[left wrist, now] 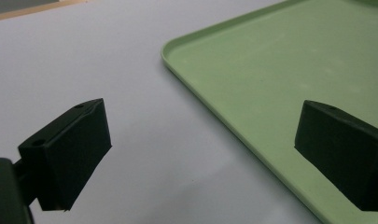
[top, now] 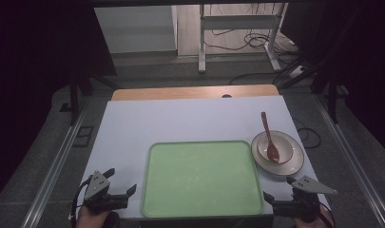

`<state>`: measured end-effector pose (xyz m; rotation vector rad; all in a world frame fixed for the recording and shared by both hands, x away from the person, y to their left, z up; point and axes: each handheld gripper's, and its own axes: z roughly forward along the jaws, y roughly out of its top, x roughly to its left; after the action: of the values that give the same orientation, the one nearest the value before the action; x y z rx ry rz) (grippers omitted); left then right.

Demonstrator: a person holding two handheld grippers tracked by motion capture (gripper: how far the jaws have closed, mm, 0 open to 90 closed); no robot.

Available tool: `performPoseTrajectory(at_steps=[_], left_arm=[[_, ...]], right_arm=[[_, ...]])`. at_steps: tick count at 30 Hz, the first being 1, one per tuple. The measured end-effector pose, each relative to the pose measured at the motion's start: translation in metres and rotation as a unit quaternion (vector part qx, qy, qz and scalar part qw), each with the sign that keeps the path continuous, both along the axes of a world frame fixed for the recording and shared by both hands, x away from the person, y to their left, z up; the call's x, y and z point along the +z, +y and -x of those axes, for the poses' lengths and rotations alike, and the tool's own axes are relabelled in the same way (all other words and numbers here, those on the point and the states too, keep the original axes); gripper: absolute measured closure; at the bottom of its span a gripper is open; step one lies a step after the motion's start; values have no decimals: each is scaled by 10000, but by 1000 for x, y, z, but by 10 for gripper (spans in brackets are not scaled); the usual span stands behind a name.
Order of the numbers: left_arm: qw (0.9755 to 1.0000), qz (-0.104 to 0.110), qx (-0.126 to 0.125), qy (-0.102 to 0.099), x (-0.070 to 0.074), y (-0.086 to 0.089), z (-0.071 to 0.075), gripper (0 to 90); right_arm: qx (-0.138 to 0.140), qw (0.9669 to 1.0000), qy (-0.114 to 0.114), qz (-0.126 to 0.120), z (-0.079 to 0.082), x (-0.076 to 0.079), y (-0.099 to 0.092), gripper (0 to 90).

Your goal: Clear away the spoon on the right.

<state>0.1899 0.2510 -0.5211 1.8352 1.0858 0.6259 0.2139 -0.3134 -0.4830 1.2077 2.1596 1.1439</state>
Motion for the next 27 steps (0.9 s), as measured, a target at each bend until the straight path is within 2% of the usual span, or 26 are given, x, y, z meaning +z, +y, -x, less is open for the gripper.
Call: performPoseTrajectory(at_steps=[2,4,12,20,27], left_arm=[[10000,4,-2,3,0,0,0,31],[10000,-17,-14,-1,0,0,0,31],[10000,-30,-22,-2,0,-1,0,31],[10000,-49,-27,-1,0,-1,0,31],[10000,-36,-18,4,0,-1,0,30]], right_arm=[[-9,10000,-26,44,0,0,0,0],[-45,9998,-71,191,0,-1,0,0],[-52,9995,-15,304,-1,-3,0,0],[-40,9995,18,318,-2,-3,-1,0],[-73,9994,-59,320,-2,-1,0,0]])
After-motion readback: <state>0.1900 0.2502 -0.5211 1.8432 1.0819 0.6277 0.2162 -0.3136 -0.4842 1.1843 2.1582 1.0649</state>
